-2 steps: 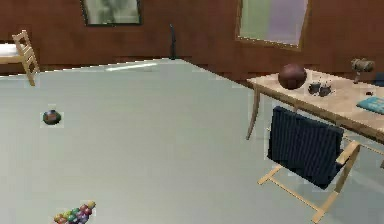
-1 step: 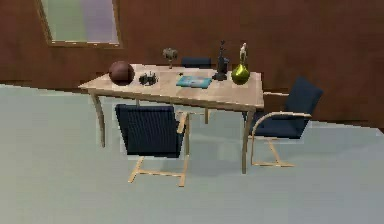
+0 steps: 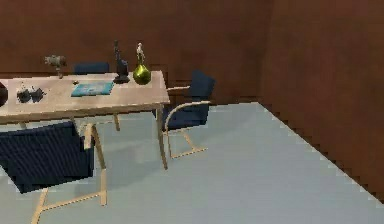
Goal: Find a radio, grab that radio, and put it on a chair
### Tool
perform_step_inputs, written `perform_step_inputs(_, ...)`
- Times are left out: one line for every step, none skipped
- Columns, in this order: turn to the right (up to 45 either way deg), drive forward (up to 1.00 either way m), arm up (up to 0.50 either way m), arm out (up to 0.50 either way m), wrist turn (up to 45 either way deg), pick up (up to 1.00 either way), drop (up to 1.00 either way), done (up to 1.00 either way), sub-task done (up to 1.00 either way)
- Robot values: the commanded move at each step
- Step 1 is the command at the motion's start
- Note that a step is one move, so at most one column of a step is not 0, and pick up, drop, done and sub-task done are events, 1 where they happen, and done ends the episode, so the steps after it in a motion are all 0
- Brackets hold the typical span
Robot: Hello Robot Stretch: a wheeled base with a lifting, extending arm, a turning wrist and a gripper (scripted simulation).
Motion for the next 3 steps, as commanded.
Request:
perform_step_inputs(0.0,0.95,0.0,0.0,0.0,0.0,0.0,0.0,0.0)
perform_step_inputs(-45.0,0.0,0.0,0.0,0.0,0.0,0.0,0.0,0.0)
perform_step_inputs(-45.0,0.0,0.0,0.0,0.0,0.0,0.0,0.0,0.0)
